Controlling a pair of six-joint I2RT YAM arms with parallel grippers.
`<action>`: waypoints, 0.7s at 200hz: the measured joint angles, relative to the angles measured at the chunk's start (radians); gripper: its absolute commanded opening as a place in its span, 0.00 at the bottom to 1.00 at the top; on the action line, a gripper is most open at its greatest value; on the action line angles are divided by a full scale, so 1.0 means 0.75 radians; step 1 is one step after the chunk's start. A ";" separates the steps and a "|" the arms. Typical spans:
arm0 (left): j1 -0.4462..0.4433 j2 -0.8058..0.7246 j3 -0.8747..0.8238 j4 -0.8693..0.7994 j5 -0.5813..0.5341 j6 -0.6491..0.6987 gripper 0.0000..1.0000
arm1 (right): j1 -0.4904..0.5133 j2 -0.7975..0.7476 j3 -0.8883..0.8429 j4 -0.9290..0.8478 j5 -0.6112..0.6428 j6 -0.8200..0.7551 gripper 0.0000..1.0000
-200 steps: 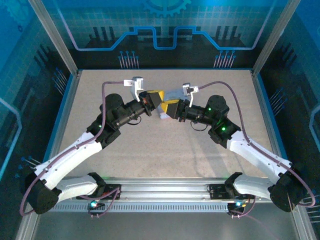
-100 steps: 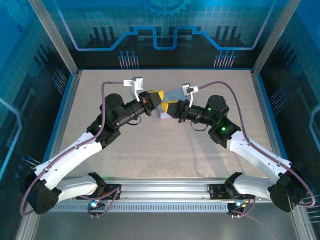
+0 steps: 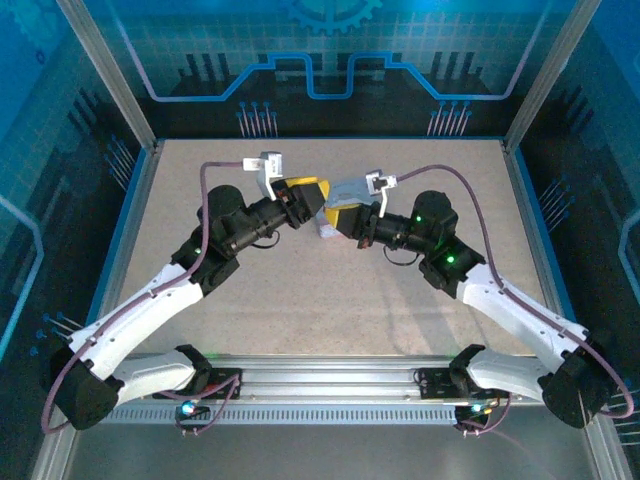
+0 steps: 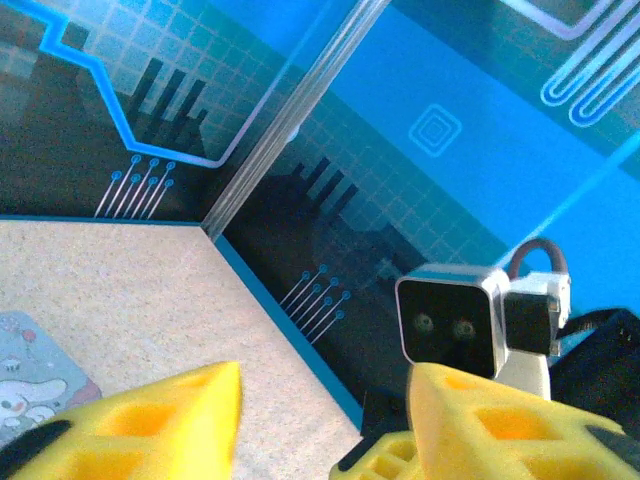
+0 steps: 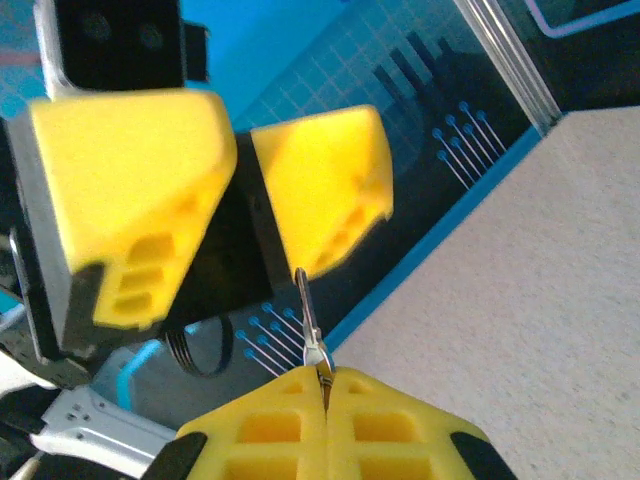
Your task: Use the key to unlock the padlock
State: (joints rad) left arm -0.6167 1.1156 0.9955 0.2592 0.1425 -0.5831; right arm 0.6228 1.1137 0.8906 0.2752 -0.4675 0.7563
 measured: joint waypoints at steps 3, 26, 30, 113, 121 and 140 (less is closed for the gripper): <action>0.003 -0.001 0.000 -0.004 0.000 0.009 0.63 | -0.001 -0.007 0.000 -0.020 0.006 -0.011 0.00; 0.035 -0.008 0.000 -0.048 -0.001 0.006 0.78 | -0.006 -0.061 0.002 -0.176 0.056 -0.084 0.00; 0.041 -0.008 0.001 -0.061 -0.001 0.018 0.80 | -0.008 -0.073 0.002 -0.207 0.067 -0.101 0.00; 0.076 0.305 0.232 -0.380 -0.106 0.204 0.99 | -0.023 -0.268 0.087 -0.920 0.497 -0.327 0.00; 0.076 0.365 0.274 -0.411 -0.119 0.229 0.99 | -0.023 -0.282 0.087 -0.975 0.538 -0.333 0.00; 0.076 0.510 0.364 -0.480 -0.141 0.275 0.99 | -0.023 -0.302 0.087 -1.087 0.627 -0.336 0.00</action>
State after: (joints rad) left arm -0.5598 1.4982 1.2682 -0.1005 0.0364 -0.3767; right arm 0.6056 0.8875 0.9558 -0.5400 0.0029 0.5041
